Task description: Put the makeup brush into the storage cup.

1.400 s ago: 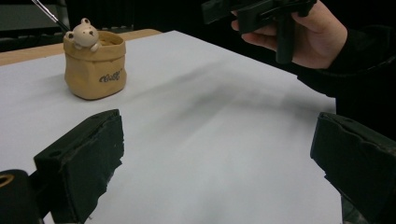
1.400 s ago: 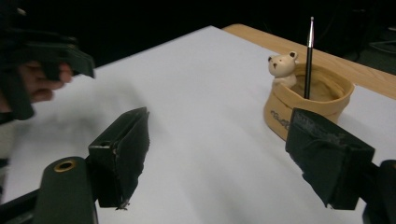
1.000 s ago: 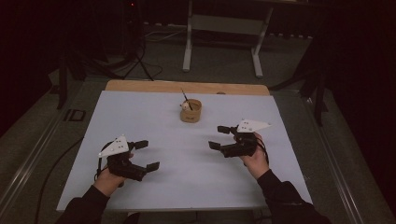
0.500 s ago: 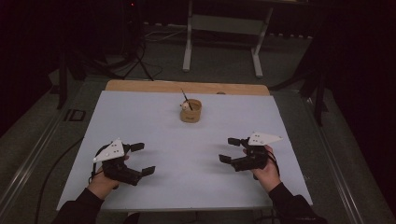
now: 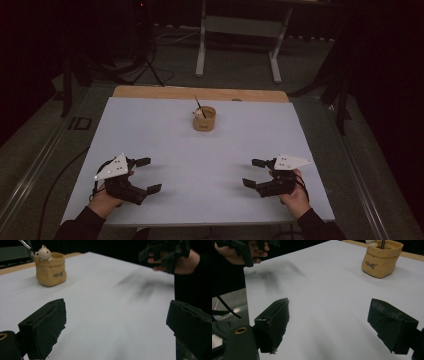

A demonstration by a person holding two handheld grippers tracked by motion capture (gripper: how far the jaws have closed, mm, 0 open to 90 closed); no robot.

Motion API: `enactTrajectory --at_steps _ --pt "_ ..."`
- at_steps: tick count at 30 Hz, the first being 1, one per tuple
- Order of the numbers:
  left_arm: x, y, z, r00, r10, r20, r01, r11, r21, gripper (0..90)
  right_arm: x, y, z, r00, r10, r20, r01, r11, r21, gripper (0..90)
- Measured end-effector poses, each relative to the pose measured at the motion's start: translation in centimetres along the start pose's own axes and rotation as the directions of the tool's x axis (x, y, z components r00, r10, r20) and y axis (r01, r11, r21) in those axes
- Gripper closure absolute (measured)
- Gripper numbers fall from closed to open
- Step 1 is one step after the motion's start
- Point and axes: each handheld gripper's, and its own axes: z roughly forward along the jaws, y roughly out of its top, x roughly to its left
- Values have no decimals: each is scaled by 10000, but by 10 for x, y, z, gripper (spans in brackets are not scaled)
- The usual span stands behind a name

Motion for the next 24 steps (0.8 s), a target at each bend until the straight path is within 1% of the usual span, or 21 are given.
enactTrajectory --at_steps 1,2,3,4,5,8,10,11,15,16,20,21,22,24 --pt "0 0 0 10000 0 0 0 10000 0 28 0 0 0 10000 0 0 0 10000 0 174" --pt "0 0 0 10000 0 0 0 10000 0 28 1 -1 -2 9999 -100 65 100 10000 9 174" --pt "-1 -3 -1 10000 84 -12 -84 9999 131 28 1 -1 -2 9999 -100 65 100 10000 9 175" --pt "-1 -4 -2 10000 73 -21 -73 9999 150 28 1 -2 -7 9993 -292 238 295 9995 -89 174" --pt "-1 -5 -3 10000 39 -57 -38 9999 148 28 0 -5 -10 9996 -180 236 183 9998 -86 169" --pt "0 -9 -5 9998 -82 -166 83 9999 91 28 0 -8 -12 9995 -128 280 130 9999 -73 165" --pt "1 -10 -6 9996 -35 -274 37 10000 85 29 -1 -10 -14 9993 -133 340 134 9999 -6 164" --pt "1 -11 -6 9995 -80 -300 82 10000 56 28 -1 -12 -15 9992 -86 392 87 10000 -25 163" --pt "0 -12 -8 9993 -47 -378 44 10000 -69 29 -2 -16 -17 9993 124 339 -121 9999 -77 155" --pt "1 -12 -9 9993 -54 -383 51 10000 -69 29 -2 -17 -18 9993 125 364 -122 9999 -71 154" --pt "2 -15 -11 9988 -118 -475 114 9999 -91 28 -1 -21 -17 9988 -141 479 137 9999 82 147" --pt "2 -15 -11 9988 -118 -475 114 9999 -91 29 -1 -21 -17 9988 -141 479 137 9999 82 147" --pt "3 -17 -12 9982 -214 -569 207 9997 -125 29 -3 -24 -16 9978 -187 635 180 9998 108 140" --pt "4 -19 -13 9976 -283 -631 272 9995 -179 29 -4 -25 -16 9977 -161 660 160 9999 27 139"
